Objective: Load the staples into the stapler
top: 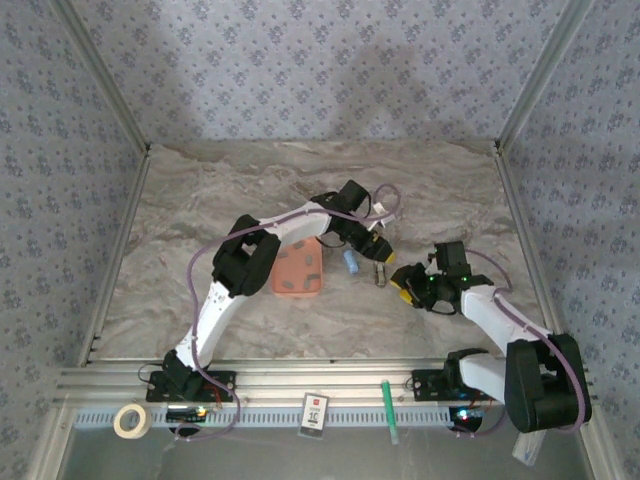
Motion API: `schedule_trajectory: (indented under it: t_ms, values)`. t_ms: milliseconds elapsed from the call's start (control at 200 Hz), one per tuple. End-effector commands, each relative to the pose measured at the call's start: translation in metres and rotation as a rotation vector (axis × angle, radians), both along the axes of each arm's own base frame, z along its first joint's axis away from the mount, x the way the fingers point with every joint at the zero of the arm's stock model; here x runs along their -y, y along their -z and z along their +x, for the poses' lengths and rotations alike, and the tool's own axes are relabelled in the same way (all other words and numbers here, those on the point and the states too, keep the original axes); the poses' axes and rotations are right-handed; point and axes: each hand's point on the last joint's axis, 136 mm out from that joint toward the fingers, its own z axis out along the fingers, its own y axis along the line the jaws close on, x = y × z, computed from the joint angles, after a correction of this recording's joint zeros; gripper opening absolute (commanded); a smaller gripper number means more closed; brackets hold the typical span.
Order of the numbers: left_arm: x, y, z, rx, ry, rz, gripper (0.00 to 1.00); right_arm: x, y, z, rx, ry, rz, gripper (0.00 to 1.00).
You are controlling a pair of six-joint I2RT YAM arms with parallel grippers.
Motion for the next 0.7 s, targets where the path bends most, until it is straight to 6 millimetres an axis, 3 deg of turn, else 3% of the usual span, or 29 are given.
schedule_trajectory:
  t_ms: [0,415,695]
  values:
    - [-0.001,-0.041,-0.012,0.041,0.039,-0.068,0.56,0.001,0.007,0.0,-0.018,0.019,-0.012,0.44]
    - [-0.008,-0.051,-0.018,0.068,0.005,-0.054,0.59,-0.014,0.013,0.01,-0.014,0.006,0.003,0.44]
    - [-0.011,-0.046,-0.021,0.056,0.009,-0.039,0.55,-0.017,0.025,0.011,-0.037,-0.01,-0.009,0.36]
